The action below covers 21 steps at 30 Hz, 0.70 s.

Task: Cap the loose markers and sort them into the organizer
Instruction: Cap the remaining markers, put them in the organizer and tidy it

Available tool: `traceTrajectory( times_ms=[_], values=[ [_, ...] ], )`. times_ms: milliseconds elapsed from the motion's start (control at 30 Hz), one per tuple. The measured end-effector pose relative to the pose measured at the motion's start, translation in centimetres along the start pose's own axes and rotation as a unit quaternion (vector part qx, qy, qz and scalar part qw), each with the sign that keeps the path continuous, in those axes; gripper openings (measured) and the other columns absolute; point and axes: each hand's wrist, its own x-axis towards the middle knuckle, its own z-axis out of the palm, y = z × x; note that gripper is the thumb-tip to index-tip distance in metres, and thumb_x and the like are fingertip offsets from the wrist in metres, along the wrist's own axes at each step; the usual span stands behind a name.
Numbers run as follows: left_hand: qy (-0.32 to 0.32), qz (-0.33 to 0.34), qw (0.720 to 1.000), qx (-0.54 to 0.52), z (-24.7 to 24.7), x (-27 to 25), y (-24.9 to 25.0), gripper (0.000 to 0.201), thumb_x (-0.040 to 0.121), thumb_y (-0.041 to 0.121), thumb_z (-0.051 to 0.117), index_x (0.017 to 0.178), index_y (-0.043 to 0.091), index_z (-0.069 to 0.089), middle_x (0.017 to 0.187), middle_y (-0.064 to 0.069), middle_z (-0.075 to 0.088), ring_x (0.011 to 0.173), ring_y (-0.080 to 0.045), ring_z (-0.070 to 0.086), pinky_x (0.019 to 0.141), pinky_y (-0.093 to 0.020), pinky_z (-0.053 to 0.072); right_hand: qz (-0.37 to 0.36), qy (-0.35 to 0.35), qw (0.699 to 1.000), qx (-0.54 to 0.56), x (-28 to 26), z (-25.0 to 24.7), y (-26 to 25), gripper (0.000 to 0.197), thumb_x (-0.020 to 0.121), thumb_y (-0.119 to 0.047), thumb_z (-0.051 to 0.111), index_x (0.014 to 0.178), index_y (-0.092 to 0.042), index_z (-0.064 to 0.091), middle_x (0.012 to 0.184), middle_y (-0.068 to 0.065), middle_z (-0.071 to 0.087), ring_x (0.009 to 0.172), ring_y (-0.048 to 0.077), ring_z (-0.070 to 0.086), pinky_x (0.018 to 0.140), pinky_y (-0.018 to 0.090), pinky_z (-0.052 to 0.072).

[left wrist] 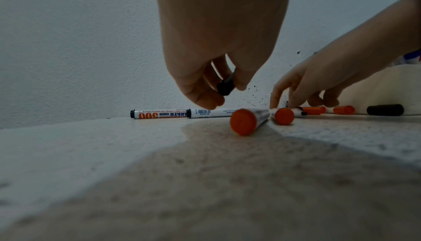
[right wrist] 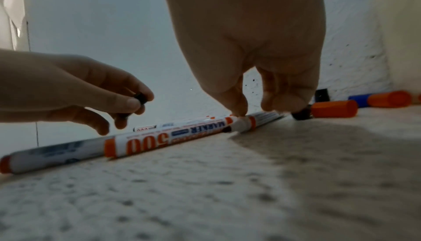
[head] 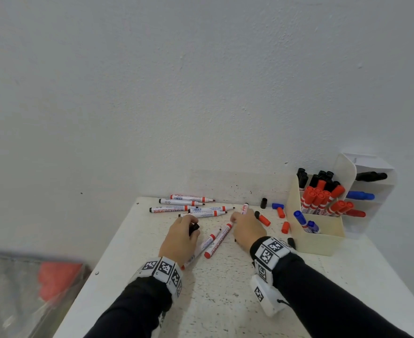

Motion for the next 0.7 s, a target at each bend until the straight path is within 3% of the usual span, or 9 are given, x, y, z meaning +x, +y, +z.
traceTrajectory(
  times_ms=[67, 167, 267, 433, 600, 700],
  values=[
    [-0.008, -0.002, 1.000, -0.002, 0.0, 0.1, 0.0, 0.026, 0.093, 0.018, 0.051, 0.119, 0.017, 0.050, 0.122, -0.003, 0.053, 0.108, -0.014, 0.050, 0.096, -0.023, 0.041, -0.002, -0.024, 1.000, -0.007, 0.1, -0.3, 0.5, 0.036, 0.092, -0.004, 0.045, 0.125, -0.019, 0.050, 0.129, 0.011, 0.047, 0.099, 0.020, 0.056, 0.084, 0.027, 0.049],
    [-0.012, 0.000, 1.000, -0.003, 0.1, 0.0, 0.0, 0.025, 0.093, 0.018, 0.051, 0.118, 0.017, 0.050, 0.122, -0.003, 0.053, 0.108, -0.014, 0.050, 0.097, -0.024, 0.042, -0.015, -0.008, 0.999, -0.044, 0.2, -0.5, 1.1, 0.031, 0.091, -0.004, 0.049, 0.120, -0.017, 0.052, 0.117, 0.007, 0.055, 0.098, 0.018, 0.056, 0.082, 0.025, 0.048],
    [-0.013, 0.000, 1.000, -0.004, 0.0, -0.1, 0.0, 0.025, 0.093, 0.018, 0.052, 0.118, 0.017, 0.051, 0.121, -0.002, 0.053, 0.108, -0.013, 0.051, 0.097, -0.024, 0.042, -0.037, 0.018, 0.996, -0.083, -0.1, -0.7, 1.7, 0.022, 0.092, -0.010, 0.050, 0.111, -0.020, 0.054, 0.118, 0.007, 0.047, 0.091, 0.017, 0.052, 0.075, 0.024, 0.047],
    [-0.014, 0.000, 1.000, -0.003, 0.0, 0.0, 0.0, 0.027, 0.093, 0.017, 0.052, 0.119, 0.016, 0.050, 0.123, -0.003, 0.052, 0.109, -0.013, 0.049, 0.098, -0.023, 0.040, -0.110, 0.037, 0.983, -0.143, -0.3, -1.0, 2.4, 0.022, 0.093, -0.018, 0.050, 0.113, -0.024, 0.052, 0.123, 0.005, 0.037, 0.102, 0.019, 0.044, 0.072, 0.025, 0.040],
    [-0.020, -0.002, 1.000, 0.001, 0.0, 0.0, -0.1, 0.026, 0.093, 0.018, 0.051, 0.119, 0.016, 0.050, 0.123, -0.003, 0.052, 0.109, -0.013, 0.049, 0.095, -0.021, 0.039, -0.122, 0.052, 0.982, -0.137, -0.5, -1.2, 2.9, 0.035, 0.091, -0.014, 0.051, 0.122, -0.025, 0.043, 0.134, 0.006, 0.030, 0.114, 0.023, 0.039, 0.086, 0.031, 0.047],
    [-0.021, -0.005, 1.000, 0.002, 0.0, 0.0, 0.0, 0.027, 0.093, 0.018, 0.051, 0.120, 0.016, 0.050, 0.123, -0.003, 0.052, 0.110, -0.014, 0.050, 0.096, -0.022, 0.039, -0.150, 0.076, 0.979, -0.119, -0.8, -1.2, 2.4, 0.034, 0.095, -0.015, 0.045, 0.127, -0.022, 0.039, 0.133, 0.002, 0.042, 0.117, 0.021, 0.041, 0.096, 0.034, 0.041]
  ],
)
